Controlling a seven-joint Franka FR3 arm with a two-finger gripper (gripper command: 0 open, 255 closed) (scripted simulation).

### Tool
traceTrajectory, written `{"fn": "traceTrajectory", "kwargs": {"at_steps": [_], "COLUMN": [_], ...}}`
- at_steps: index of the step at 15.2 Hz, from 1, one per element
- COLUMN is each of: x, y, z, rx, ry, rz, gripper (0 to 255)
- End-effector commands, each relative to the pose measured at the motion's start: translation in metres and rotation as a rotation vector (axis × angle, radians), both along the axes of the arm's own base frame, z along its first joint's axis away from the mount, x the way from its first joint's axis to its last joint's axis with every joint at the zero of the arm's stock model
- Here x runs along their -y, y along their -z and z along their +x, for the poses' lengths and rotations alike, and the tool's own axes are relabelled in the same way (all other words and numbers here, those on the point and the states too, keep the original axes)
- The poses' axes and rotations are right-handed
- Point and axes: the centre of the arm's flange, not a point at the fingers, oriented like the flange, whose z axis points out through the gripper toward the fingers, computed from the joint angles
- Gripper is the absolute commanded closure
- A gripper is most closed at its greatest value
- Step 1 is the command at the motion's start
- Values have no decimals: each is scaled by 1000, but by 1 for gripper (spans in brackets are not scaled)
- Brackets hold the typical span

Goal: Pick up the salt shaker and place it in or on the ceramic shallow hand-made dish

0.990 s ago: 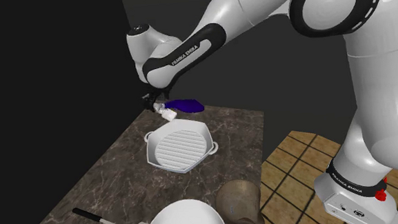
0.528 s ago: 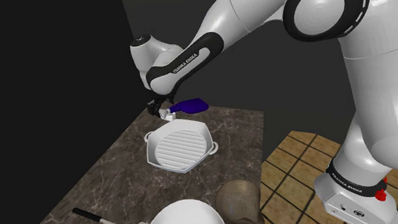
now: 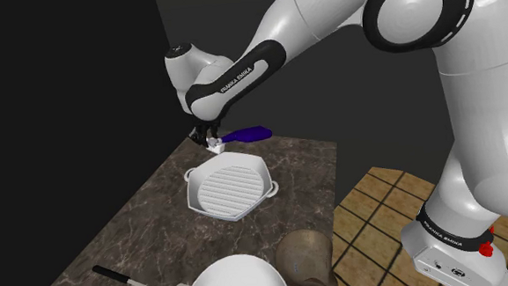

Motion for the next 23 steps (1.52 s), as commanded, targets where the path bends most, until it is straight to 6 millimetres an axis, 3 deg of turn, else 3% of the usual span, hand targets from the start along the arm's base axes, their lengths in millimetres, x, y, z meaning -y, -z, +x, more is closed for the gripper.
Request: {"fn": "traceTrajectory", "kwargs": {"at_steps": [1, 6, 23], "x": [4, 4, 4], "y": [4, 4, -85], "z": [0, 2, 2], "rx": [-7, -7, -7], "ry": [6, 6, 6], "rz": [-6, -5, -5], "gripper": [255, 255, 255]}}
